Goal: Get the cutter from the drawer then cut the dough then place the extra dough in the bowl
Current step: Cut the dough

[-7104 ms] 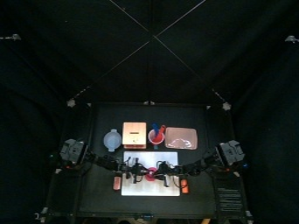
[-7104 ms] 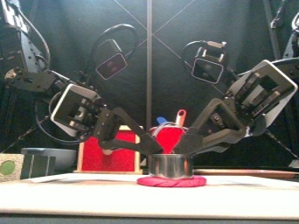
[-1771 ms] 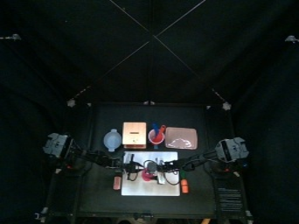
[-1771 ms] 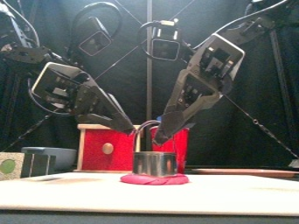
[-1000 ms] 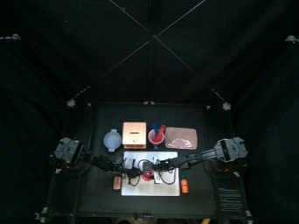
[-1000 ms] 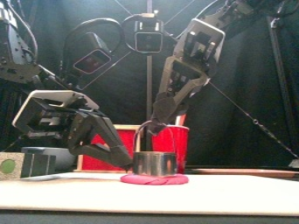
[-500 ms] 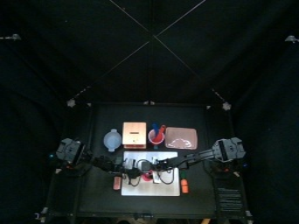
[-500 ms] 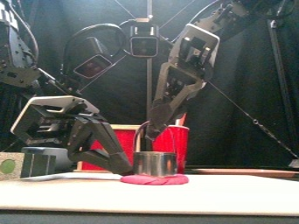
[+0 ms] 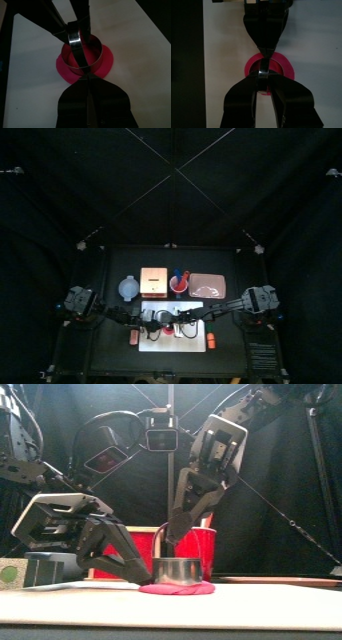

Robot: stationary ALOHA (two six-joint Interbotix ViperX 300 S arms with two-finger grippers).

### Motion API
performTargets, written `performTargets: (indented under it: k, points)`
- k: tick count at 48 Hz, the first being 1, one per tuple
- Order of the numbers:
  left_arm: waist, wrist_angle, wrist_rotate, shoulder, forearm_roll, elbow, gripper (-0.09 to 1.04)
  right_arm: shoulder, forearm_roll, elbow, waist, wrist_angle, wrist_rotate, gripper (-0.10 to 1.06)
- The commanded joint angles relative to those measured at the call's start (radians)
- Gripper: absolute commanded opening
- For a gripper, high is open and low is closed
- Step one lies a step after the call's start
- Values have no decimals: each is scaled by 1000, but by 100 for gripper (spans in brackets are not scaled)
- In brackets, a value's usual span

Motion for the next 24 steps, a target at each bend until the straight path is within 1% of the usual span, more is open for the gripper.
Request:
performTargets:
  k: [1, 10, 24]
  points:
    - [3, -3, 0, -5, -3, -9, 43, -23, 0, -37, -3, 20, -2, 54]
    - [3, -3, -2, -2, -3, -8, 43, -25, 0, -58, -3, 72, -2, 52]
    - [3, 6, 0, -3, -3, -9, 43, -69, -6, -74, -3, 77, -3, 51]
